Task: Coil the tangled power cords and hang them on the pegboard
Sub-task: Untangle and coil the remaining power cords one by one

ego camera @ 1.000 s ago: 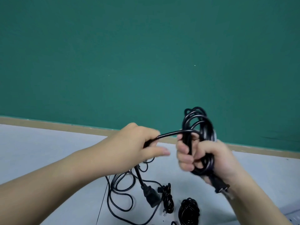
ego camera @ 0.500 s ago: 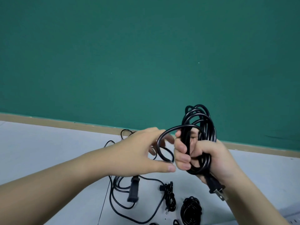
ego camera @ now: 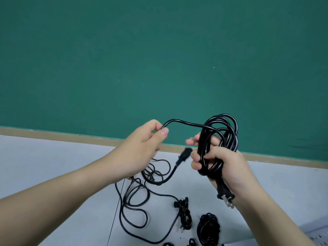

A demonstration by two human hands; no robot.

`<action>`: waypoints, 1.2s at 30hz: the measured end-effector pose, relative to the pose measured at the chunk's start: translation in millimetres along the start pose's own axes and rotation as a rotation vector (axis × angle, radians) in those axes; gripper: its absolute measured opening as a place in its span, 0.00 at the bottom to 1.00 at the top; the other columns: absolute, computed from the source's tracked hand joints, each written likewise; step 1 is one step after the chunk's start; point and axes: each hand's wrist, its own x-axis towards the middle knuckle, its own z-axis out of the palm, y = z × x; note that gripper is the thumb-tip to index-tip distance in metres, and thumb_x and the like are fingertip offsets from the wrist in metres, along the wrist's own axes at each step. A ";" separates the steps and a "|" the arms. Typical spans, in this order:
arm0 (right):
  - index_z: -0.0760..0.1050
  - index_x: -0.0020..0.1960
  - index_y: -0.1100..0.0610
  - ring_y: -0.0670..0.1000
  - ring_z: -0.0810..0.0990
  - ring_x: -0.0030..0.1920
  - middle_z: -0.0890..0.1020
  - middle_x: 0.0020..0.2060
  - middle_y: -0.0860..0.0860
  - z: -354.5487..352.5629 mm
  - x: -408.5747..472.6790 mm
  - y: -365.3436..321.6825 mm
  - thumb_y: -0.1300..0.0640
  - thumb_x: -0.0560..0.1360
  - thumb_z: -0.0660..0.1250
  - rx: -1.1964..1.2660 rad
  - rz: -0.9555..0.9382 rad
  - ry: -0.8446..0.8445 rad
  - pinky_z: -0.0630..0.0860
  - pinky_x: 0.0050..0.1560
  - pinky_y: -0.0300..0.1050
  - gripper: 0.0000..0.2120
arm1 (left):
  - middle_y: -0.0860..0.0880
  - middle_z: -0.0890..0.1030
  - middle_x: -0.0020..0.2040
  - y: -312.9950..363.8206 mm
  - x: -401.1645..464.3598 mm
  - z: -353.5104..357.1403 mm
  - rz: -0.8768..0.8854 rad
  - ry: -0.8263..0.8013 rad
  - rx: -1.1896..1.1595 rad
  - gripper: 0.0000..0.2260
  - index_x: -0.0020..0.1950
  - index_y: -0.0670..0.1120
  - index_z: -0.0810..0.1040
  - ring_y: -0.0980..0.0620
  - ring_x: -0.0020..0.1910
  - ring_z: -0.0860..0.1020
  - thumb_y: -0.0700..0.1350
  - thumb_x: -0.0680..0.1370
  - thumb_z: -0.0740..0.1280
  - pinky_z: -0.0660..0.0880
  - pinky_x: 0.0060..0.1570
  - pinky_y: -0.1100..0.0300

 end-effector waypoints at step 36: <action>0.82 0.44 0.56 0.55 0.70 0.32 0.76 0.38 0.60 8.7 -11.4 3.3 0.64 0.61 0.60 -0.352 0.018 -0.068 0.67 0.33 0.46 0.17 | 0.51 0.66 0.32 -20.8 13.8 -6.7 -0.015 -0.140 0.214 0.11 0.46 0.52 0.79 0.47 0.33 0.61 0.50 0.86 0.61 0.58 0.33 0.55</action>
